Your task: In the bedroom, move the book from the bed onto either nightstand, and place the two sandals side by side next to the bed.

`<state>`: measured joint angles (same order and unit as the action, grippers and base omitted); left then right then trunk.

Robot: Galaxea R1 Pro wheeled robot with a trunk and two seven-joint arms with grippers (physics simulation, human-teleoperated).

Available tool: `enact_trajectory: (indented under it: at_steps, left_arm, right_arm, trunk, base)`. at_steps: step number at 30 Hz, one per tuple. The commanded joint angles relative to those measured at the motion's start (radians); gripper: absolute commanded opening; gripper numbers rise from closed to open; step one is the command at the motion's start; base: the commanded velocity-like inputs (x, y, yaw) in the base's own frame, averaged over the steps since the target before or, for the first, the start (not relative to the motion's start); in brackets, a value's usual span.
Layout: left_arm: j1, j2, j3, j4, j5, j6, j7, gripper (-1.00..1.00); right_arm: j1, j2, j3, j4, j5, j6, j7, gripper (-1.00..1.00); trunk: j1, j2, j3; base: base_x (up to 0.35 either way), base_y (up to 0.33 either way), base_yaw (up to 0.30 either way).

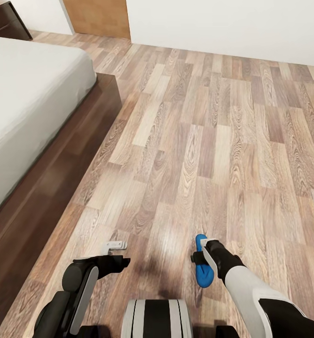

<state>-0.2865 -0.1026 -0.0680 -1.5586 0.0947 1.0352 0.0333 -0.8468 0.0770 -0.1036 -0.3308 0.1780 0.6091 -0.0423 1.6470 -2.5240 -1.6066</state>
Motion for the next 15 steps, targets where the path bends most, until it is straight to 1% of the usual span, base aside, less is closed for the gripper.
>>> enact_trajectory:
  at_steps: [1, 15]
  left_arm:
    - [0.0, 0.0, 0.0, -0.001, 0.007, 0.004, 0.004, 1.0]
    - [0.0, 0.0, 0.0, 0.0, 0.007, 0.003, 0.004, 1.0]
  right_arm:
    - [0.0, 0.001, -0.008, -0.002, 0.009, 0.005, 0.001, 1.0]
    - [-0.005, 0.001, -0.008, -0.001, 0.009, 0.005, 0.001, 1.0]
  trunk:
    - [0.0, 0.0, -0.001]
    - [0.0, 0.0, -0.001]
  base:
    - [0.0, 0.0, 0.0]
    - [0.0, 0.0, 0.0]
